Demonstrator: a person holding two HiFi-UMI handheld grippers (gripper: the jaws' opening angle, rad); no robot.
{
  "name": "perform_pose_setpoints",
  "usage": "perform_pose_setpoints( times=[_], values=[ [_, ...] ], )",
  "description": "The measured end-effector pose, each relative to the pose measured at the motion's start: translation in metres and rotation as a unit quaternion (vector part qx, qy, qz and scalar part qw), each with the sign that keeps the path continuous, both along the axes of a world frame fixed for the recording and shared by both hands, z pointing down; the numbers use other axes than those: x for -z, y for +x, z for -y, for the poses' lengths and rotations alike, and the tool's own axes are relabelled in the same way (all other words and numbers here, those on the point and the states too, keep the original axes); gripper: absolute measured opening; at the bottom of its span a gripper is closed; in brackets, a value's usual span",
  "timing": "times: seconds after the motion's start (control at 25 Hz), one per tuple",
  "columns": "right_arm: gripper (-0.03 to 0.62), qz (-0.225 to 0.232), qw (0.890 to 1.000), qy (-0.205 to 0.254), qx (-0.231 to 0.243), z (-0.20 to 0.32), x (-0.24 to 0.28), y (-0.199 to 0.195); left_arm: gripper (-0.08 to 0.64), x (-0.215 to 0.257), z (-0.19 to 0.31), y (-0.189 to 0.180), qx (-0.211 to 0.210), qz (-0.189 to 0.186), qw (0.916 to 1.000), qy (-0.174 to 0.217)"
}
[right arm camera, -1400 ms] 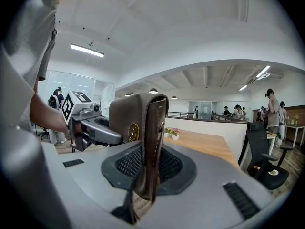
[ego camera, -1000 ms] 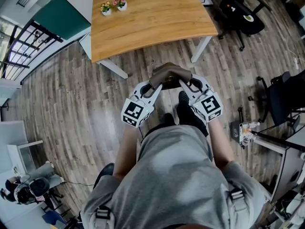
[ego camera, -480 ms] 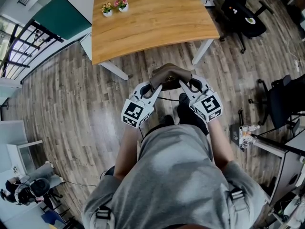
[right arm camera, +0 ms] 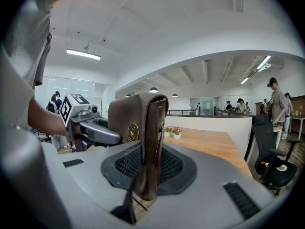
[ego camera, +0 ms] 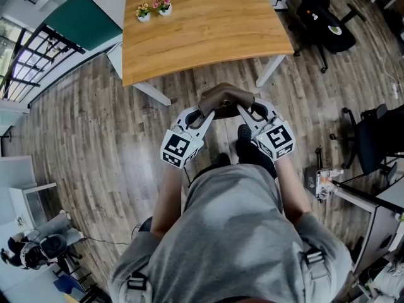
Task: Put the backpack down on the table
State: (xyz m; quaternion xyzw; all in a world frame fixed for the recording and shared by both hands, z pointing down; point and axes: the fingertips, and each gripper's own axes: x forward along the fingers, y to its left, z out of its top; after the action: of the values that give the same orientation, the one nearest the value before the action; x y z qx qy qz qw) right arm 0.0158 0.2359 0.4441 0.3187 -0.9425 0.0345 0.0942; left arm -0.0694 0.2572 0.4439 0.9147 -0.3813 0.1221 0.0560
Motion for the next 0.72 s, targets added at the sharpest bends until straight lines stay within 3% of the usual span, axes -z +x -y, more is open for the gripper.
perform_pose_setpoints(
  times=[0.72],
  values=[
    [0.077,0.002,1.000,-0.018,0.023,0.058,-0.006,0.000,0.063,-0.004,0.053,0.001,0.017,0.004,0.9996,-0.020]
  ],
)
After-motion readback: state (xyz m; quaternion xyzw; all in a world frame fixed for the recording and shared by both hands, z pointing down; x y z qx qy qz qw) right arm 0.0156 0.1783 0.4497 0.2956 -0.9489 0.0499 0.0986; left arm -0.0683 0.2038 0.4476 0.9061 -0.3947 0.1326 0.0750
